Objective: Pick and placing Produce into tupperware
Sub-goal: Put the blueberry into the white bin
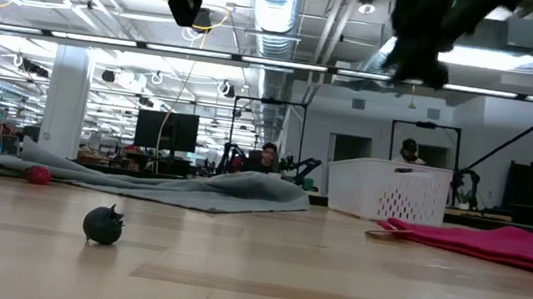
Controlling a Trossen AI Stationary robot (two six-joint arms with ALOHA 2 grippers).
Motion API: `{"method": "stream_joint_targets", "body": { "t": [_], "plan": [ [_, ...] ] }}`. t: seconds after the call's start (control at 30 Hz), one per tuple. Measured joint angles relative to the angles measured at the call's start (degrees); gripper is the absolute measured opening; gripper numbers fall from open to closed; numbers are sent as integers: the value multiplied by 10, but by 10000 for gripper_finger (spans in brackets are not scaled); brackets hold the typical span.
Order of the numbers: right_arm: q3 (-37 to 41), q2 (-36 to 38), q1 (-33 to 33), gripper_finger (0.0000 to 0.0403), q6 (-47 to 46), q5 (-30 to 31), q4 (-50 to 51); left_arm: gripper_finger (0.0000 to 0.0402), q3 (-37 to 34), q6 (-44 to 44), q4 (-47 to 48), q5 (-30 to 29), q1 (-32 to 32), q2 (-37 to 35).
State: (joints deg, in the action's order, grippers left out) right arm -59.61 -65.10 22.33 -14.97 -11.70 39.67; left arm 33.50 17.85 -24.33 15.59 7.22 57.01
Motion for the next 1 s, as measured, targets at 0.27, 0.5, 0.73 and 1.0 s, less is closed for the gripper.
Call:
{"method": "stream_joint_targets", "body": {
  "t": [0.27, 0.5, 0.73, 1.0],
  "plan": [
    [0, 60, -189, 180, -15, -1, -142, 31, 0, 28, 44, 35, -1, 0],
    [0, 20, -340, 159, 15, 74, -231, 33, 0, 84, 139, -5, -53, 3],
    [0, -49, -431, 147, 58, 107, -297, 78, 0, 98, 154, -127, -182, 23],
    [0, -127, -493, 133, 76, 107, -368, 158, 0, 137, 148, -250, -295, 81]
  ]
}}
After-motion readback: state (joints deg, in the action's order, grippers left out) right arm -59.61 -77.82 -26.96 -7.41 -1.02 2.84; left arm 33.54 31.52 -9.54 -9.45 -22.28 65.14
